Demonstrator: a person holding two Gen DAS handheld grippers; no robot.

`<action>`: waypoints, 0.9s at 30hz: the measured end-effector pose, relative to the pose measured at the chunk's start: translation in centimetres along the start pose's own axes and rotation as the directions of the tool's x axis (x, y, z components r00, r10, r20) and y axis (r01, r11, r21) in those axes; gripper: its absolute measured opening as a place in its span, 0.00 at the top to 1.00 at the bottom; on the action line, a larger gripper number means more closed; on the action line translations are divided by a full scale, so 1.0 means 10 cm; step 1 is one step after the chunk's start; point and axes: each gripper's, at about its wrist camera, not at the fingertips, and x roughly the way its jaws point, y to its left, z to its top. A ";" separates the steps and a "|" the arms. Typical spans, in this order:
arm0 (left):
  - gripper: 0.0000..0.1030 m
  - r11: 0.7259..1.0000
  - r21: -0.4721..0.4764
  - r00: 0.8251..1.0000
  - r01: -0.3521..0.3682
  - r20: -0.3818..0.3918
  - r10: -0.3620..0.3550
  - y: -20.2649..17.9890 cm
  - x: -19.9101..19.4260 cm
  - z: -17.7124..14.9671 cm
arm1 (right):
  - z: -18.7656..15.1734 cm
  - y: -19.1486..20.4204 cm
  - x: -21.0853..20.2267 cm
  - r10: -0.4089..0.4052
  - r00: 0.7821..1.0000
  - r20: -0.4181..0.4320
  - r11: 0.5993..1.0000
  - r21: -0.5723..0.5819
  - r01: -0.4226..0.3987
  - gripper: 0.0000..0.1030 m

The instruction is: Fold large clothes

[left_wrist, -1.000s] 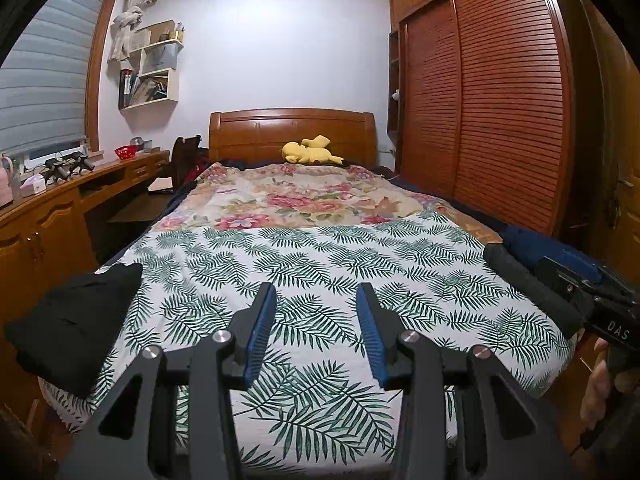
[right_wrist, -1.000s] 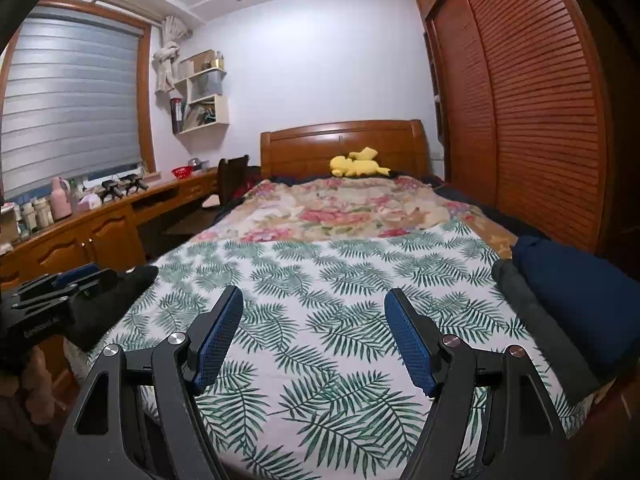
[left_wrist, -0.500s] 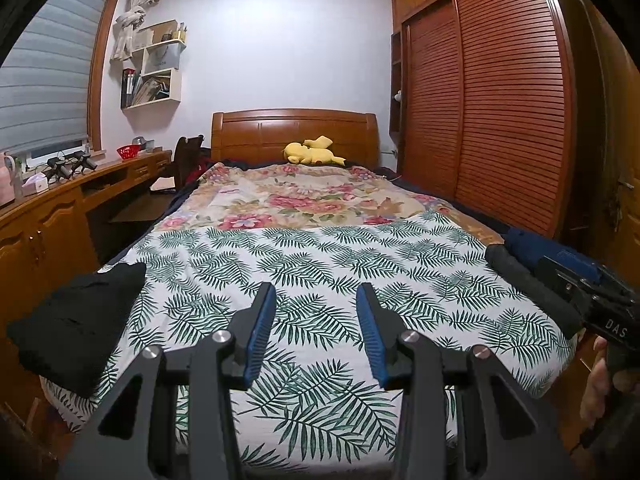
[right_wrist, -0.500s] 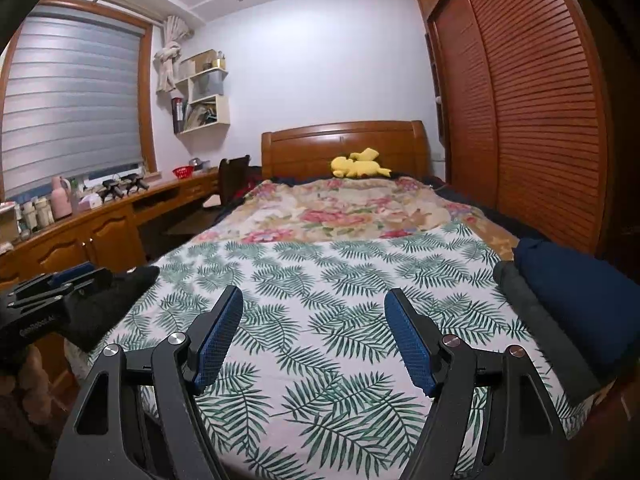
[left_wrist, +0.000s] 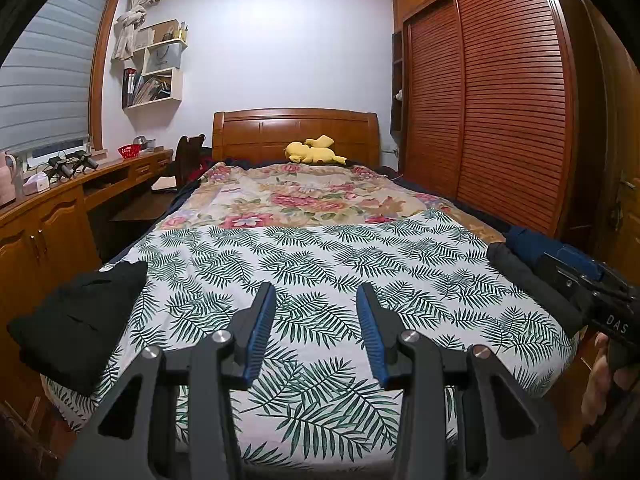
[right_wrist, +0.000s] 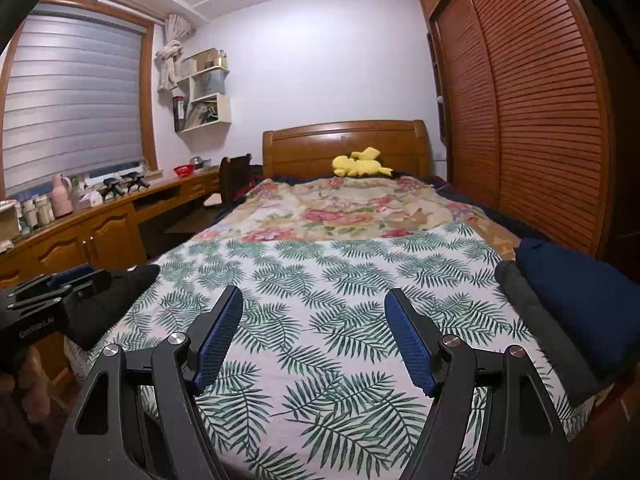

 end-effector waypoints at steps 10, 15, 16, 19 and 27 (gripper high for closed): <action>0.61 1.000 0.004 1.000 -0.003 0.003 0.003 -0.01 0.00 0.00 | 0.00 0.01 0.00 -0.001 1.000 0.002 1.000 0.000 0.001 0.27; 0.61 1.000 0.005 1.000 -0.004 0.004 0.004 -0.02 0.00 -0.01 | 0.00 0.01 0.01 0.000 1.000 0.001 1.000 0.000 0.000 0.27; 0.61 1.000 0.005 1.000 -0.005 0.004 0.005 -0.02 0.00 0.00 | 0.00 0.01 0.00 -0.002 1.000 0.001 1.000 0.000 0.002 0.27; 0.61 1.000 0.006 1.000 -0.005 0.005 0.005 -0.02 0.00 0.00 | 0.00 0.01 0.00 -0.001 1.000 0.002 1.000 0.000 0.001 0.27; 0.61 1.000 0.008 1.000 -0.007 0.009 0.007 -0.01 -0.02 0.02 | 0.00 0.01 0.00 0.001 1.000 0.004 1.000 -0.001 -0.001 0.27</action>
